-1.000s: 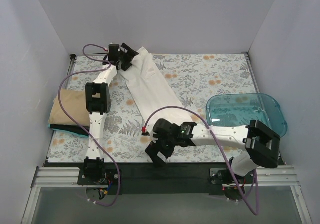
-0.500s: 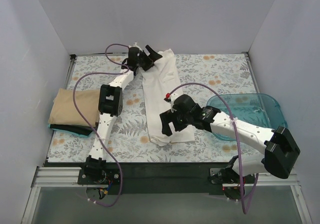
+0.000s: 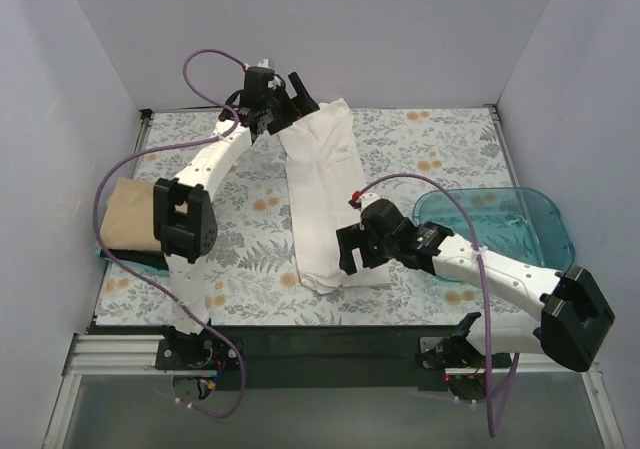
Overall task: Fold and stack the t-shirts
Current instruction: Fold the tshirt
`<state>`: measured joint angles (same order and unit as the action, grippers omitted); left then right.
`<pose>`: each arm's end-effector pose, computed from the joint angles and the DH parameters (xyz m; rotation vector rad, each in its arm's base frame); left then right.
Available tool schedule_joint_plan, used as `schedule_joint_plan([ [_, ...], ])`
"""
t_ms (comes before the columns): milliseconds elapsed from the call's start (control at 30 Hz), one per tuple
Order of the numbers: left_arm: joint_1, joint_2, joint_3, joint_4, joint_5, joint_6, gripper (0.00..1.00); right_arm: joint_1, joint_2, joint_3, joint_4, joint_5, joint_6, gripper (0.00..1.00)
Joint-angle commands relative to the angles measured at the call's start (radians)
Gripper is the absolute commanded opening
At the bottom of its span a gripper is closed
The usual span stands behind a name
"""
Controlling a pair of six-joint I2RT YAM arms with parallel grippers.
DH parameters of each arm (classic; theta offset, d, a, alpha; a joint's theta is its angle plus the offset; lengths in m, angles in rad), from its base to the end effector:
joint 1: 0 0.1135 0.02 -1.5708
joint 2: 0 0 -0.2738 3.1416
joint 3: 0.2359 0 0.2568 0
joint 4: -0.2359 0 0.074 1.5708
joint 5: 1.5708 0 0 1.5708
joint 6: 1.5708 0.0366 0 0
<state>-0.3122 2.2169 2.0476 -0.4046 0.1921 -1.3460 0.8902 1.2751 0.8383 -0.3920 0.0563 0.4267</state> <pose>0.5055 -0.1705 0.2895 -1.0627 2.1209 -1.1049 0.1693 0.2059 0.2427 -0.5409 2.4098 0.5328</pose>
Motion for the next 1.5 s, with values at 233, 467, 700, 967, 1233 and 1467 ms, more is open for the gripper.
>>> schedule_joint_plan([
  [233, -0.287, -0.773, -0.966, -0.122, -0.325, -0.189, 0.98, -0.011, -0.281, -0.146, 0.096, 0.022, 0.083, 0.98],
  [467, -0.491, -1.077, -1.321, -0.102, -0.277, -0.327, 0.93, -0.013, -0.345, -0.232, 0.128, -0.019, 0.093, 0.98],
  [700, -0.588, -0.961, -1.327, -0.079, -0.304, -0.372, 0.68, -0.011, -0.347, -0.318, 0.18, -0.032, 0.138, 0.98],
  [967, -0.588, -0.801, -1.264, -0.08, -0.362, -0.378, 0.58, -0.013, -0.368, -0.384, 0.186, -0.046, 0.152, 0.98],
  [1233, -0.588, -0.778, -1.254, -0.068, -0.346, -0.358, 0.39, -0.011, -0.356, -0.404, 0.186, -0.032, 0.153, 0.98],
  [1467, -0.588, -0.804, -1.302, -0.102, -0.373, -0.377, 0.23, -0.013, -0.361, -0.42, 0.183, 0.004, 0.161, 0.98],
])
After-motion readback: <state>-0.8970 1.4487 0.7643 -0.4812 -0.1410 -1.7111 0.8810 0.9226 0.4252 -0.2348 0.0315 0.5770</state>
